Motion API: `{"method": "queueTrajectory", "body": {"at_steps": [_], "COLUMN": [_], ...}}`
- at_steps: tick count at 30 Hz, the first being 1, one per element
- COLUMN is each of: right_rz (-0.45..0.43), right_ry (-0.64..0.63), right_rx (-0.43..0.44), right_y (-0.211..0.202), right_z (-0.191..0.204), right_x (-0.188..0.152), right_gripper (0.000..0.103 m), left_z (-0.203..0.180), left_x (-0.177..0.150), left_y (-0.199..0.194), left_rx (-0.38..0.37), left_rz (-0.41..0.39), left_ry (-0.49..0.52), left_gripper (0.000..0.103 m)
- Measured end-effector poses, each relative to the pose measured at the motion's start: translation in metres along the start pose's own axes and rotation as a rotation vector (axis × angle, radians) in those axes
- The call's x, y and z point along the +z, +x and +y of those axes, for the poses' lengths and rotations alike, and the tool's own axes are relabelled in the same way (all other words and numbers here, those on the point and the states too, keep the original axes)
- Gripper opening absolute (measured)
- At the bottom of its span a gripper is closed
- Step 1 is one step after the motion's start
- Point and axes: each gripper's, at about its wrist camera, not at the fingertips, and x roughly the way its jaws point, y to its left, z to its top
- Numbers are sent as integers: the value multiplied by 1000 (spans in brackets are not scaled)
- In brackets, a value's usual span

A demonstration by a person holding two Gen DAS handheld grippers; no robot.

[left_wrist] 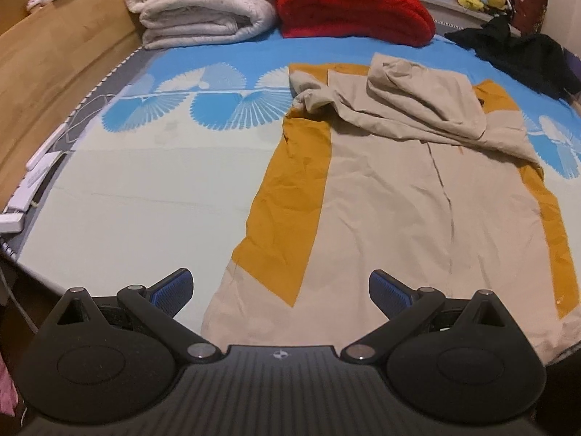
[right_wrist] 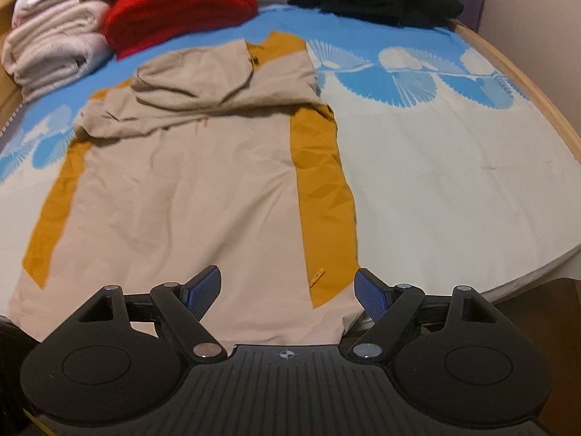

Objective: Fold large clothes
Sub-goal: 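Lift both tools away and move them to the jacket hem, then grasp the jacket hem with the left tool while the right tool grasps the hem too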

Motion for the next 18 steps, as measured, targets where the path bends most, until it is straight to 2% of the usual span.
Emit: {"method": "queueTrajectory", "body": {"at_steps": [5,7,10,13,18], "right_rz": [79,132,234,346,396], "right_ry": [43,79,162,316,441], "right_rx": [-58,-86,-78,-15,31], "right_y": [57,82,118,148,171], "right_z": [-26,-39,-58,-79,-92], "right_x": [20,26,30,30,27], "right_gripper": [82,82,82,82,82], "left_z": [24,40,64,78,72], "left_x": [13,18,19,12,-1], "left_y": [66,96,139,175,207], "left_rx": [64,76,38,-20,6], "left_rz": [-3,40,139,249,316], "left_ry": [52,48,-21,-71,-48], "left_gripper": [103,103,103,103,103]}}
